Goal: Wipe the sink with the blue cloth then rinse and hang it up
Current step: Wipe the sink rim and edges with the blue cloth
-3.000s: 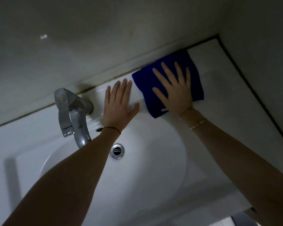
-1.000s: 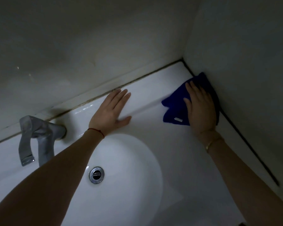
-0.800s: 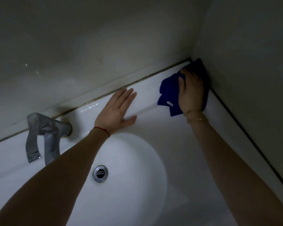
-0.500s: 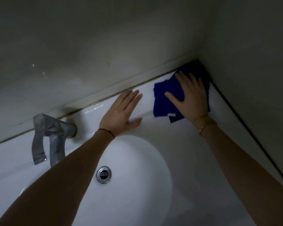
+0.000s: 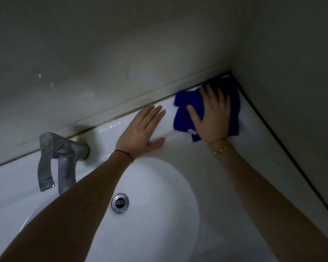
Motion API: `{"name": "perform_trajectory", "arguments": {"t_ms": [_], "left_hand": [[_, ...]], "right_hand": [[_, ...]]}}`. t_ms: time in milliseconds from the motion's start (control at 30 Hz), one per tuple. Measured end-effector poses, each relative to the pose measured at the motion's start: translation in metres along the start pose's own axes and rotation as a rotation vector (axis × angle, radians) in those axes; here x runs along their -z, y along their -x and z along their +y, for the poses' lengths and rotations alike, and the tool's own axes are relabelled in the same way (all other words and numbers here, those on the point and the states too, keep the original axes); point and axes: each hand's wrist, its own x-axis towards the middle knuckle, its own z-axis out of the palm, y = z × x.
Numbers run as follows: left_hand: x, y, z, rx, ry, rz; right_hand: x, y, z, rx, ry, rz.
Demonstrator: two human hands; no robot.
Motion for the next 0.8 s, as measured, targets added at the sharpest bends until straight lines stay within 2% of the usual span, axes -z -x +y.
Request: {"name": "perform_trajectory", "arguments": {"t_ms": [100, 133, 167, 233, 300, 333, 400, 467, 500, 567, 667, 800], "left_hand": [[0.000, 0.000, 0.001, 0.006, -0.006, 0.000], [0.000, -0.001, 0.000, -0.001, -0.006, 0.003], [0.000, -0.001, 0.000, -0.007, -0.003, 0.008], [0.001, -0.001, 0.000, -0.008, 0.004, 0.017], [0.000, -0.001, 0.000, 0.004, -0.006, 0.010], [-0.001, 0.000, 0.001, 0.006, -0.011, 0.006], [-0.001, -0.001, 0.001, 0.004, -0.026, 0.004], [-0.002, -0.001, 0.000, 0.004, -0.031, 0.000], [-0.002, -0.001, 0.000, 0.006, -0.027, 0.000], [-0.003, -0.001, 0.000, -0.001, -0.015, 0.008], [-0.003, -0.001, -0.002, -0.010, -0.016, 0.021], [-0.002, -0.002, -0.003, -0.030, 0.000, 0.032]], "right_hand": [[0.002, 0.006, 0.008, 0.277, 0.014, -0.112], [0.006, -0.001, 0.020, 0.305, 0.029, -0.123], [0.009, -0.011, 0.031, 0.280, 0.045, -0.117], [0.014, -0.027, 0.040, 0.109, 0.054, -0.077], [0.010, -0.023, 0.019, -0.027, 0.063, -0.037], [0.006, -0.015, 0.004, -0.027, 0.063, -0.044], [0.001, 0.000, -0.010, 0.114, 0.066, -0.099], [0.005, -0.003, 0.008, 0.248, 0.072, -0.153], [0.008, -0.010, 0.021, 0.258, 0.081, -0.144], [0.012, -0.024, 0.040, 0.179, 0.074, -0.104], [0.011, -0.023, 0.033, 0.059, 0.042, -0.081], [0.026, 0.011, 0.050, 0.078, 0.082, -0.107]]}}
